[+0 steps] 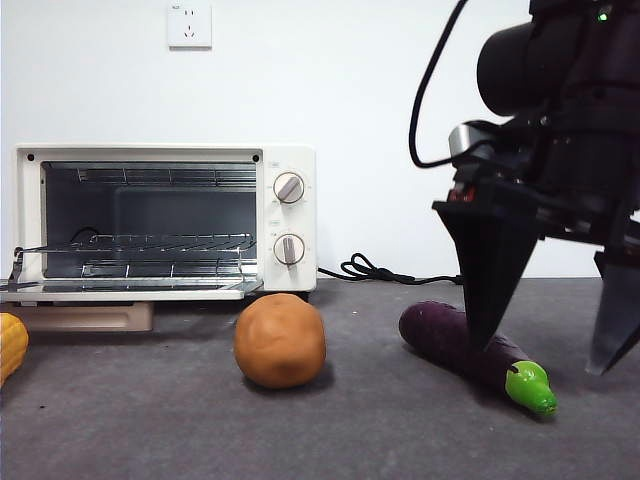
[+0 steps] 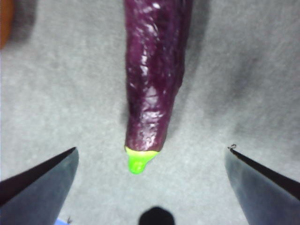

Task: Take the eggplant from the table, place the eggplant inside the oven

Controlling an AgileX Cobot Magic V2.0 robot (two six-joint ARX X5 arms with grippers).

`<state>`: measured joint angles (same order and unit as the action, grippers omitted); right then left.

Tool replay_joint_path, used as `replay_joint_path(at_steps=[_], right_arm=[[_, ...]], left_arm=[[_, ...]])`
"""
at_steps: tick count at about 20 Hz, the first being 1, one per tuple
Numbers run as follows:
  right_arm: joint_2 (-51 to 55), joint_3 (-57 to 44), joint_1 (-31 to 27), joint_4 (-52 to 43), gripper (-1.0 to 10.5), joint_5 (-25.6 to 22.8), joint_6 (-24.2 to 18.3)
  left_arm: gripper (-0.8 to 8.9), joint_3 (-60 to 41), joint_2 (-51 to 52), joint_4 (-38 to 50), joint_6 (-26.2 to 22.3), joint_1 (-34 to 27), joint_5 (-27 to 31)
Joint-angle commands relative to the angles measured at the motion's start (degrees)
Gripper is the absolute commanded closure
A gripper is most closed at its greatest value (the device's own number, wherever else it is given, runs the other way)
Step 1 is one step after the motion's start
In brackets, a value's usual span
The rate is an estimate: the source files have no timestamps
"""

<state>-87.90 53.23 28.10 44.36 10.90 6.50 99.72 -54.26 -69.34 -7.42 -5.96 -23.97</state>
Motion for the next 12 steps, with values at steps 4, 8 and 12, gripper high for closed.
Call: replay_joint_path(at_steps=[4, 8, 12], right_arm=[[-0.1, -3.4, 2.0, -5.9, 5.6, -0.7, 4.0], [-0.1, -3.7, 4.2, -8.4, 6.5, -4.1, 6.0], [-0.5, -3.7, 4.6, -8.3, 6.7, -4.9, 7.3]], left_arm=[[8.19, -0.4, 0.1, 0.0, 0.4, 0.0, -0.2], [8.19, -0.4, 0.1, 0.0, 0.3, 0.0, -0.2], [8.19, -0.4, 0.2, -0.5, -0.1, 0.0, -0.2]])
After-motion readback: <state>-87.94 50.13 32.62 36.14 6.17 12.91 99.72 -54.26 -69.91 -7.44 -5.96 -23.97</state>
